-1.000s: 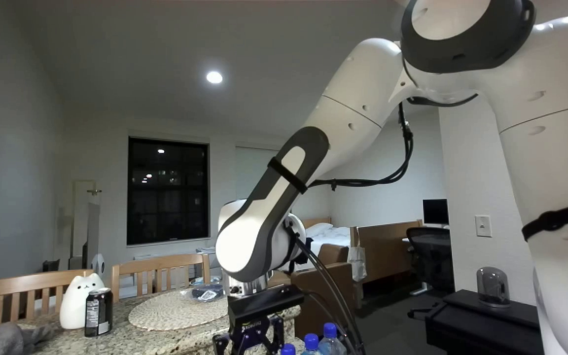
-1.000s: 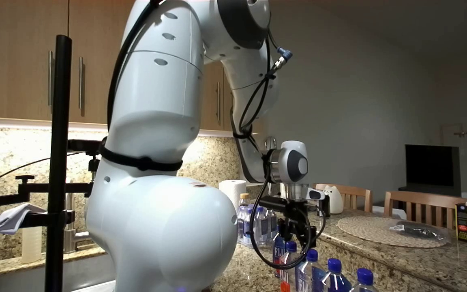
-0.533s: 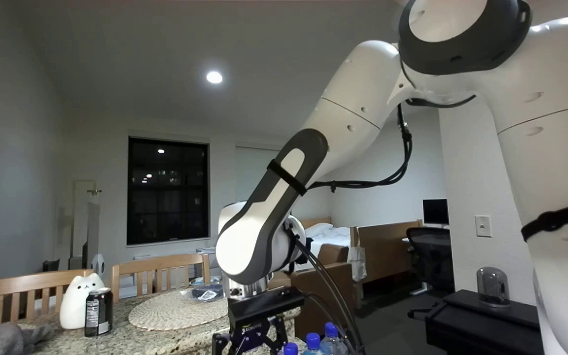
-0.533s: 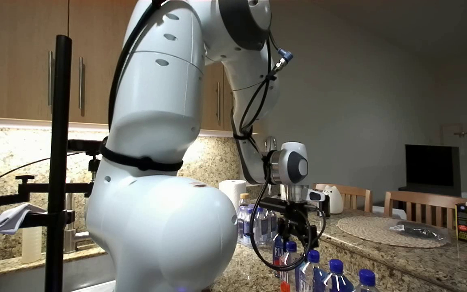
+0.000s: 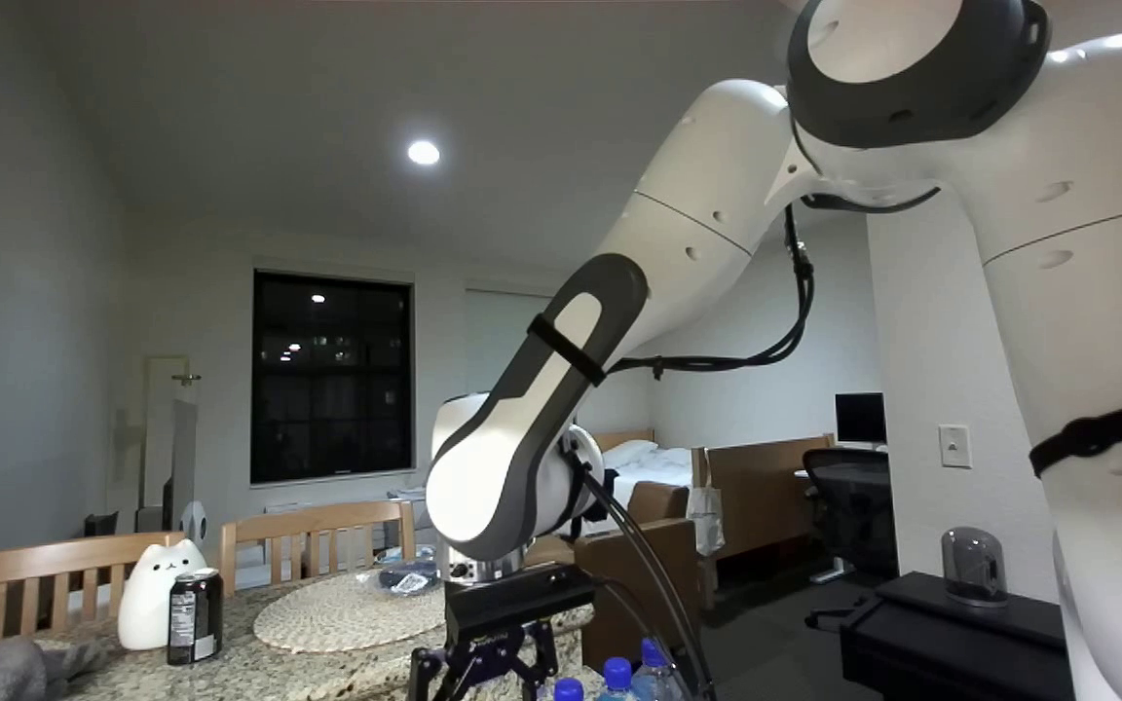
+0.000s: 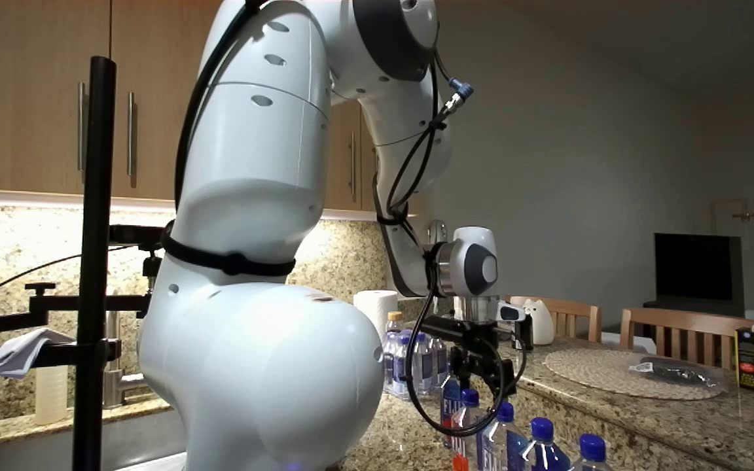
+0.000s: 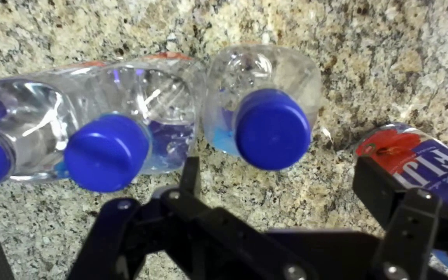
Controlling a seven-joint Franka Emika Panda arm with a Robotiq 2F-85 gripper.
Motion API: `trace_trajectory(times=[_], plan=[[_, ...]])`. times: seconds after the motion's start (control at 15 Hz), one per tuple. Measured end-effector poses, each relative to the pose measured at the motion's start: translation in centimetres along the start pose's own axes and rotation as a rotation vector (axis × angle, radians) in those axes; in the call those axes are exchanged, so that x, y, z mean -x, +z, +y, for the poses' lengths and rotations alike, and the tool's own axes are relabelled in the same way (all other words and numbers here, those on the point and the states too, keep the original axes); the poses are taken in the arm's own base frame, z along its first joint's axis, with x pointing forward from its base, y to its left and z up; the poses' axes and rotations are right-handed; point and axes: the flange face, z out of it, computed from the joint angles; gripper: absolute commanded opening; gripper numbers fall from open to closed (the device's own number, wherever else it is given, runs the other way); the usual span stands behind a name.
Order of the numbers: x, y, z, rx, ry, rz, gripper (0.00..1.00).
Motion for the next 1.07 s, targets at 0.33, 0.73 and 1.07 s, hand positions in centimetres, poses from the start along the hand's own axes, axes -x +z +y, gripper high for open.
trace_trajectory(times=[0.33, 0.73, 1.07], plan=[[-0.4, -1.0, -0.3, -0.022, -0.002, 0.041, 1.00], [-1.0, -3.4, -0.7, -0.041, -0.029, 0.094, 1.00], [-2.3, -5.3, -2.6, -0.063, -0.186, 0.133, 1.00]])
